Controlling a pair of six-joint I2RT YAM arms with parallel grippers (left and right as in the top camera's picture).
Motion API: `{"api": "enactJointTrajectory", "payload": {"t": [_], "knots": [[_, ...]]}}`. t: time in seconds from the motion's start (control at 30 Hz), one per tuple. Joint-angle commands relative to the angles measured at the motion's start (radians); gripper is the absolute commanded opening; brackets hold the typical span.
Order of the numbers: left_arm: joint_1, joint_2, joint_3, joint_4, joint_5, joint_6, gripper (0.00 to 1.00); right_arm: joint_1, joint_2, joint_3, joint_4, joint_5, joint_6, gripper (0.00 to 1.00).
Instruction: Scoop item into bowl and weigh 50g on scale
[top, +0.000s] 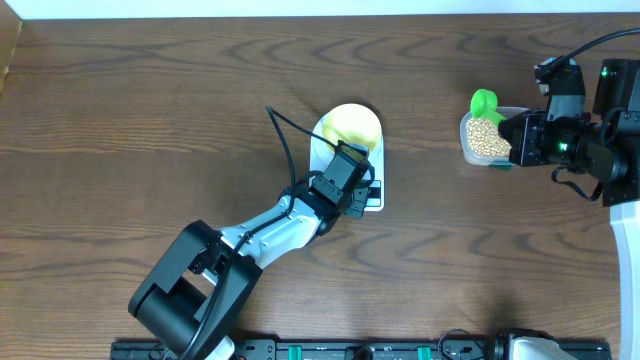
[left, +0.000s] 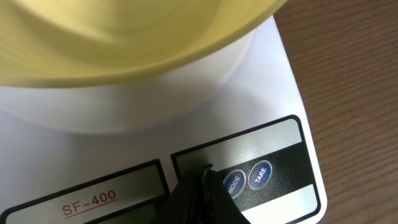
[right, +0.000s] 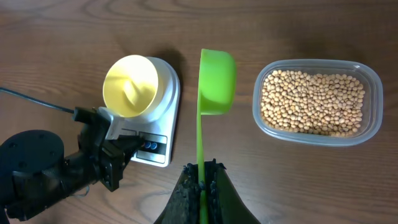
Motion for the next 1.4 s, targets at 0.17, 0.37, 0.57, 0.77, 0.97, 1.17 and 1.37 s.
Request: {"api": "enactJointTrajectory", "payload": {"t": [0.17, 0.37, 0.57, 0.77, 0.97, 1.17, 1.37], "knots": [[0.009, 0.08, -0.054, -0.054, -0.042, 0.013, 0.07, 0.005, -0.001, -0.001, -0.003, 0.0, -0.005, 0.01], [0.009, 0.081, -0.054, -0.057, -0.042, 0.013, 0.07, 0.005, -0.001, -0.001, -0.011, 0.0, -0.005, 0.01], [0.009, 0.082, -0.054, -0.065, -0.041, 0.013, 0.08, 0.005, -0.001, -0.001, -0.011, 0.0, -0.005, 0.01], [0.009, 0.025, -0.047, -0.095, -0.042, 0.013, 0.07, 0.005, -0.001, -0.001, -0.012, 0.001, -0.005, 0.01], [0.009, -0.212, -0.039, -0.164, -0.042, 0.013, 0.07, 0.005, -0.001, -0.001, -0.019, 0.001, -0.005, 0.01], [0.025, -0.568, -0.039, -0.25, -0.046, 0.013, 0.07, 0.005, -0.001, -0.001, -0.031, 0.0, -0.005, 0.01], [0.163, -0.871, -0.039, -0.367, -0.095, 0.013, 0.15, 0.005, -0.001, -0.001, -0.054, 0.0, -0.005, 0.01]]}}
